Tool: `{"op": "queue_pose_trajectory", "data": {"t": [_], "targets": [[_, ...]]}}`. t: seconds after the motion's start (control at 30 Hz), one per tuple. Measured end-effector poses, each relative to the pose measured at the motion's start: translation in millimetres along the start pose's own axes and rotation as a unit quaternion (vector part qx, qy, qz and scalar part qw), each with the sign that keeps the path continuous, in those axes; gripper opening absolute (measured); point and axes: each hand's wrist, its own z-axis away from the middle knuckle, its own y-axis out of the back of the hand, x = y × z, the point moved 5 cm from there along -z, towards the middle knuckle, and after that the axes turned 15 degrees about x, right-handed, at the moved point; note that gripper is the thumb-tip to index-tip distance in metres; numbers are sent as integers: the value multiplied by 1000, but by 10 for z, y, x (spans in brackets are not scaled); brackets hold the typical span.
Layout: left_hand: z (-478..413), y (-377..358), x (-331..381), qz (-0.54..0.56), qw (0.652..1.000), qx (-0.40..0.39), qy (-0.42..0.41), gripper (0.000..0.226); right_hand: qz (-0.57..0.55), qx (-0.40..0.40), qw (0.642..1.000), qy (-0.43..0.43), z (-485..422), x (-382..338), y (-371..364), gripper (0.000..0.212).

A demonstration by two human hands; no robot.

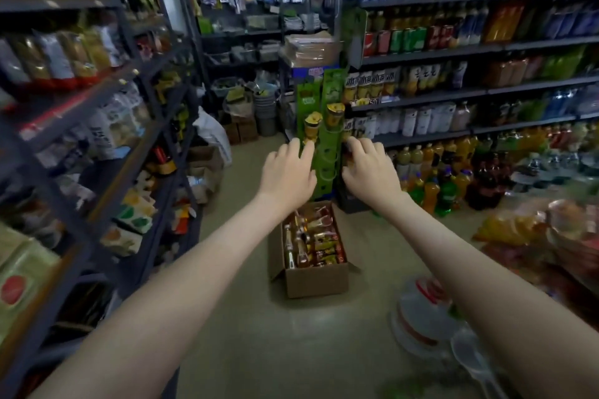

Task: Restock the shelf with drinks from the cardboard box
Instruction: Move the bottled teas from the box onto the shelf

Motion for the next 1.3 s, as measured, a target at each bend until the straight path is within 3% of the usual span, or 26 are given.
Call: {"op": "queue_pose_trajectory", "data": {"t": [0.57,0.93,1.3], "targets": [[-3136,-2748,-234,26,999,1,-26,55,56,-50,997,5,-2435,1914,-2467,59],[-4810,-3815,81,75,993,11,-85,54,114,-55,992,-24,-3703,3100,-3100,56],[-5728,-4721,530,104,994,11,-22,55,102,-52,993,-7,-4375,4184,-3758,54]]}}
